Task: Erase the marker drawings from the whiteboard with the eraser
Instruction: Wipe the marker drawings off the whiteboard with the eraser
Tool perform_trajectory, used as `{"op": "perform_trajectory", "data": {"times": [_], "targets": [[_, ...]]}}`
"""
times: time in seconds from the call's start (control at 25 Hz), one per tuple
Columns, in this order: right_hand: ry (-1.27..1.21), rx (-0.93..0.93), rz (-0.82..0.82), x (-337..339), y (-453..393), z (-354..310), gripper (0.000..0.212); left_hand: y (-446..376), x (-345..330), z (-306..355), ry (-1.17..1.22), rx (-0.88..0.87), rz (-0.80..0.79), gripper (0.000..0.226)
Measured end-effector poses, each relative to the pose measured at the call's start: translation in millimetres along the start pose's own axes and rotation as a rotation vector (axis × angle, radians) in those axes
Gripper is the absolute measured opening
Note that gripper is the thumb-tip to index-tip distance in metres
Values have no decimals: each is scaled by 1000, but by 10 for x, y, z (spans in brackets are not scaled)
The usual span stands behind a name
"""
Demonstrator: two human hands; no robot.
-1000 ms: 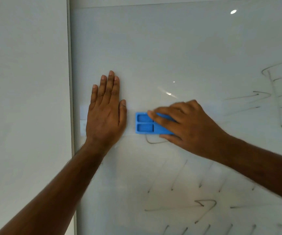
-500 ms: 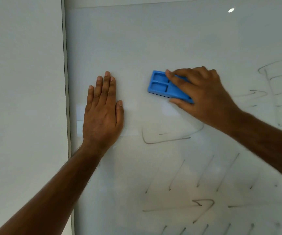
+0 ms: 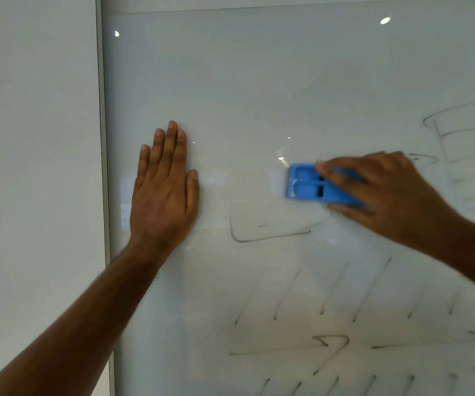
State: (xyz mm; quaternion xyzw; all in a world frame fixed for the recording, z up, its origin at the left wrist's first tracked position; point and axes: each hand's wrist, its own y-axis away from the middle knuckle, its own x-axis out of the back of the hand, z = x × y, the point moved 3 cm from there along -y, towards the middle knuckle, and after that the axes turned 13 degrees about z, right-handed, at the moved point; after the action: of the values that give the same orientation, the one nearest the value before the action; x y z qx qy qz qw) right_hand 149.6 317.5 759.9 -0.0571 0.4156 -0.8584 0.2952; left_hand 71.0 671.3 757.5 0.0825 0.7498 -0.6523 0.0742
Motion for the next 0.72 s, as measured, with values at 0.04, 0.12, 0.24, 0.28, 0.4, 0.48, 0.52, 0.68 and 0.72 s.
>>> {"op": "perform_trajectory", "data": {"times": [0.04, 0.12, 0.24, 0.28, 0.4, 0.48, 0.52, 0.68, 0.72], "targets": [[22, -56, -1, 32, -45, 201, 62, 0, -1, 3, -1, 1, 0, 65], [59, -157, -22, 56, -188, 497, 67, 3, 0, 12, -5, 4, -1, 64], [41, -295, -6, -49, -461, 593, 70, 9, 2, 12, -1, 4, -3, 64], [24, -316, 10, -93, -547, 539, 71, 5, -1, 18, 1, 4, -7, 64], [-7, -224, 17, -195, -597, 195, 70, 4, 3, -9, 1, -3, -22, 64], [-21, -114, -2, -157, -396, 24, 68, 4, 0, -7, 9, -1, -37, 64], [-29, -63, -16, -113, -258, -12, 67, 1, 1, -6, 7, 3, -45, 65], [-22, 9, -80, 76, 226, 221, 63, -49, 5, 15, 7, -23, -113, 66], [-9, -6, -90, 123, 277, 359, 63, -82, -6, 33, 9, -40, -129, 66]]}}
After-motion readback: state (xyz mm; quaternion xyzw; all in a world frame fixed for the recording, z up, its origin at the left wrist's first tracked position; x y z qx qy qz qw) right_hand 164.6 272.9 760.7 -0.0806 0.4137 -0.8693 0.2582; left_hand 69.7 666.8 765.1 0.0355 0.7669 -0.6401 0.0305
